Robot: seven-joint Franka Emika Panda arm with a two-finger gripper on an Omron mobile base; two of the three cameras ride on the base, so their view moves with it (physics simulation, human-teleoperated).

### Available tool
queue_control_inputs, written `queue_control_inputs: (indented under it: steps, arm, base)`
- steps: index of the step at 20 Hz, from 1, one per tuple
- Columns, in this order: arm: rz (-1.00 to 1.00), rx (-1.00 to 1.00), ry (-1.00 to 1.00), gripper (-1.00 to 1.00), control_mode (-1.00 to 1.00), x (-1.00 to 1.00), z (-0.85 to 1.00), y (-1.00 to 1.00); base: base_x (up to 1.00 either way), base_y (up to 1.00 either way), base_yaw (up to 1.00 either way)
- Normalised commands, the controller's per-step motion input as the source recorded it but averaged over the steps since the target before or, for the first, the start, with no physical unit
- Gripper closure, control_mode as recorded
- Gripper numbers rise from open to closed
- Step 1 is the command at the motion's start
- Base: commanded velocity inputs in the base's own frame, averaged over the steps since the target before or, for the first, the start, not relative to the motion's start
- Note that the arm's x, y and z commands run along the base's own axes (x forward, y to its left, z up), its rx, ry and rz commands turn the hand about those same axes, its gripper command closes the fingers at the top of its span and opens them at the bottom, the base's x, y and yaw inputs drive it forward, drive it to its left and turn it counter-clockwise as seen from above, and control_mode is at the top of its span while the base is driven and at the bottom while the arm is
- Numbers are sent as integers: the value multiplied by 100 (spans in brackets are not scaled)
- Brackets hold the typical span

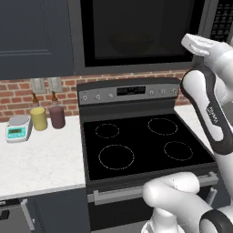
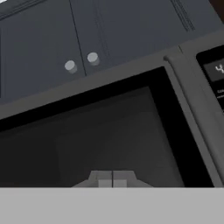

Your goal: Open the microwave, place the bowl with waffle inside the microwave, then close the microwave door and turn it on.

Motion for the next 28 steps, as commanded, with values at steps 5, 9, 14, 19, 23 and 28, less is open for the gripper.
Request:
queue_control_inputs:
  steps: [5, 9, 14, 19, 23, 28]
  arm:
    - [0, 21, 22, 100, -100, -13, 0, -62]
    - [0, 36, 0, 100, -100, 0, 0, -64]
    - [0, 40, 5, 100, -100, 0, -1, -52]
    - [-4, 44, 22, 100, -100, 0, -31, -23]
    - [-5, 42, 28, 100, -100, 0, -27, -24]
    - [-1, 25, 8, 100, -100, 0, -8, -26]
  base:
    - [0, 0, 0]
    - [0, 0, 0]
    - [0, 0, 0]
    - [0, 0, 0]
    - [0, 0, 0]
    - [0, 0, 0]
